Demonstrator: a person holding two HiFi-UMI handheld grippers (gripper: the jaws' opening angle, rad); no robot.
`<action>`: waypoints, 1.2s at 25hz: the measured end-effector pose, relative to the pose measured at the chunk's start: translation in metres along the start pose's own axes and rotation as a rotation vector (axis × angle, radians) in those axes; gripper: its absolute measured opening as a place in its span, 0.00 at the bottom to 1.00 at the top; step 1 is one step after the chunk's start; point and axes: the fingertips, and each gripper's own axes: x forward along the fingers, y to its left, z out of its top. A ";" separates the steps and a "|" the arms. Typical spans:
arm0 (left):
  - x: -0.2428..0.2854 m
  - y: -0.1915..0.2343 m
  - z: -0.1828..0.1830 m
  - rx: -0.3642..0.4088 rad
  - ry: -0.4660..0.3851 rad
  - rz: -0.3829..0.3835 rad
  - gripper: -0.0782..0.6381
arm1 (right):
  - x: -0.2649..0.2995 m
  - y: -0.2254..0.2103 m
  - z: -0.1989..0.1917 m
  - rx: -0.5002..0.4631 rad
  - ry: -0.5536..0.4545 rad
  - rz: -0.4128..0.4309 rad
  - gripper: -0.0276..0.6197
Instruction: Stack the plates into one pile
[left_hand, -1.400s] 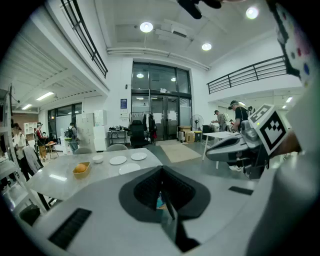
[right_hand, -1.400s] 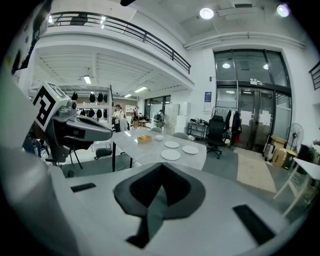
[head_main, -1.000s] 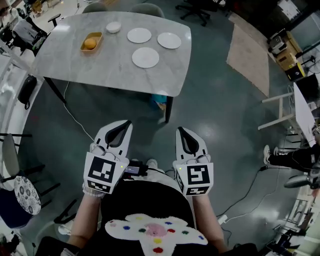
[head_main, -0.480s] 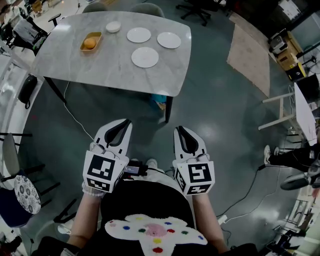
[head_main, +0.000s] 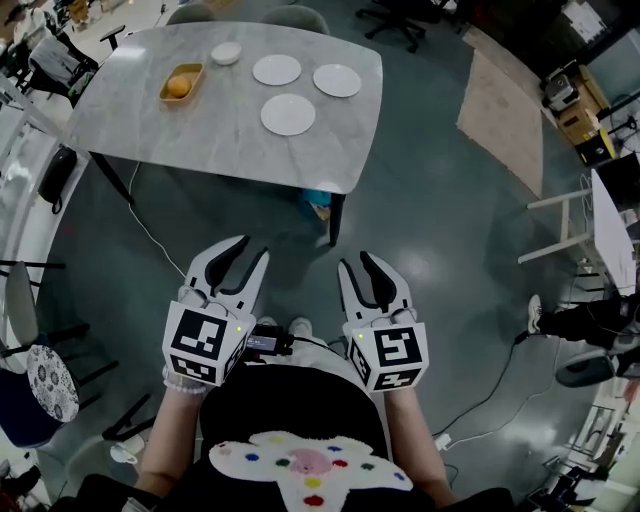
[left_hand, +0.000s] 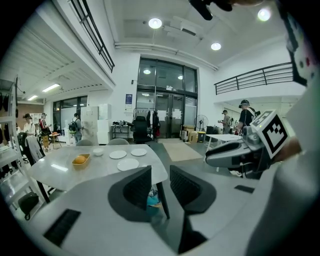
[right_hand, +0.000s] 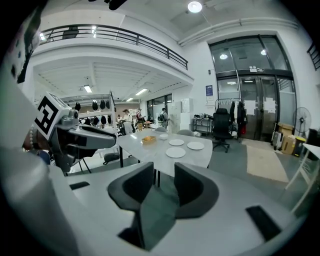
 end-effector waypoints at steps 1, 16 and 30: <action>0.001 -0.001 0.001 -0.002 -0.003 0.004 0.27 | -0.001 -0.003 0.001 -0.002 -0.002 0.003 0.22; 0.004 -0.032 0.011 0.001 -0.058 0.078 0.27 | -0.020 -0.033 -0.005 -0.027 -0.048 0.044 0.22; 0.011 -0.031 0.009 0.018 -0.062 0.078 0.26 | -0.017 -0.035 -0.004 -0.015 -0.077 0.041 0.22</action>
